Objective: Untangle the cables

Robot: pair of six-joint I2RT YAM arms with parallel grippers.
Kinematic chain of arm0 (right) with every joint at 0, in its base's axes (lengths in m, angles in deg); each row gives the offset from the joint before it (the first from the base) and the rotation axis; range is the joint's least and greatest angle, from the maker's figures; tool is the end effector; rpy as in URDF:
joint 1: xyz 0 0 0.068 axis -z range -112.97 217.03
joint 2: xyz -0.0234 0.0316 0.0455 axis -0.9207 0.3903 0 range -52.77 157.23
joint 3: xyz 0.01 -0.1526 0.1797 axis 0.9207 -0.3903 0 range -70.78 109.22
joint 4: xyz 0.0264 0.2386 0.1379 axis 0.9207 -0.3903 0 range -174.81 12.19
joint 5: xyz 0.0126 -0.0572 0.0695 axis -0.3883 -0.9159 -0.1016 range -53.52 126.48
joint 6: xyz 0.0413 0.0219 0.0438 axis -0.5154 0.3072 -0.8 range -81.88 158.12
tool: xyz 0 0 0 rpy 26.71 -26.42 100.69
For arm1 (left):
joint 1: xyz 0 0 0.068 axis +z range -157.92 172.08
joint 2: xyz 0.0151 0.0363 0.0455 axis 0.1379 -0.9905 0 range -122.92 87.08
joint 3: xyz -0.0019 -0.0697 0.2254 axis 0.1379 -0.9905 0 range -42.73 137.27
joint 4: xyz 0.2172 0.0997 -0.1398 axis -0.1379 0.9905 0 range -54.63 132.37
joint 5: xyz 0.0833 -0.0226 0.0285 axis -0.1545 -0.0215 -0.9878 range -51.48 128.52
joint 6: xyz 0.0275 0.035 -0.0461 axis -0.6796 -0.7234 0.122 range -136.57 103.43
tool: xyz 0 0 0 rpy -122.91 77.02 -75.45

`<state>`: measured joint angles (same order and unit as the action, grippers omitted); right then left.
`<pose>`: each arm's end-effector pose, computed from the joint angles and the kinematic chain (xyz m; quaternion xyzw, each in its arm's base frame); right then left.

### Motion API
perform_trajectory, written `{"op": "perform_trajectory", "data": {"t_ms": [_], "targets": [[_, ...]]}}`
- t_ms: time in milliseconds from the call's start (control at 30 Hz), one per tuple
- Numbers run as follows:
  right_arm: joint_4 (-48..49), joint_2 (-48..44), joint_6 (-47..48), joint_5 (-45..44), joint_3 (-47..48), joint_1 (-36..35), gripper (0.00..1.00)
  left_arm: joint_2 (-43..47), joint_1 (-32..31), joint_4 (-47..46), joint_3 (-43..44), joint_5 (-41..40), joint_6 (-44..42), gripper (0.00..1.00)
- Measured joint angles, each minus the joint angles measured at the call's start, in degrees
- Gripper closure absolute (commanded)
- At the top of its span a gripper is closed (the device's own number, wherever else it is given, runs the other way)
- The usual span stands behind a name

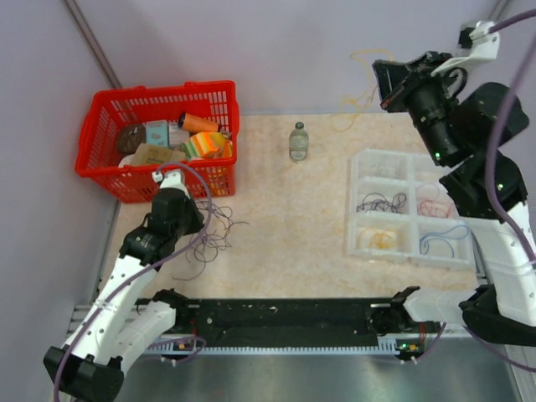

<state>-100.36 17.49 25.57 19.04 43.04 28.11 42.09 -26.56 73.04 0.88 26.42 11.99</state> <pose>0.1688 0.1172 0.5930 -0.0061 0.5735 0.2764 0.7712 0.2101 -0.0599 0.2496 -0.1228 0.8904 -0.0841 0.4301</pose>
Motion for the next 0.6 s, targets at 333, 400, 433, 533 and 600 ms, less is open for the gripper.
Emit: {"op": "perform_trajectory", "data": {"t_ms": [333,400,433,533,600], "targets": [[-17.5,-4.0,-9.3,-4.6,-13.0,8.9,1.0,-0.6,0.0,-1.7,5.2,15.3,-3.3,1.0],[-21.5,-6.8,-9.7,-7.3,-14.1,9.1,1.0,-0.6,0.0,-1.6,5.2,15.9,-4.1,1.0],[-23.5,-9.6,-9.7,-9.0,-16.2,9.1,1.0,-0.7,0.0,-1.6,5.2,16.2,-4.6,1.0],[-29.6,-17.2,-10.6,-13.2,-23.2,9.2,1.0,-0.7,0.0,-1.6,5.2,16.8,-5.7,1.0],[-34.2,-22.1,-12.7,-15.4,-27.8,9.2,1.0,-1.5,0.0,-1.6,5.3,17.4,-6.3,1.0]]}}
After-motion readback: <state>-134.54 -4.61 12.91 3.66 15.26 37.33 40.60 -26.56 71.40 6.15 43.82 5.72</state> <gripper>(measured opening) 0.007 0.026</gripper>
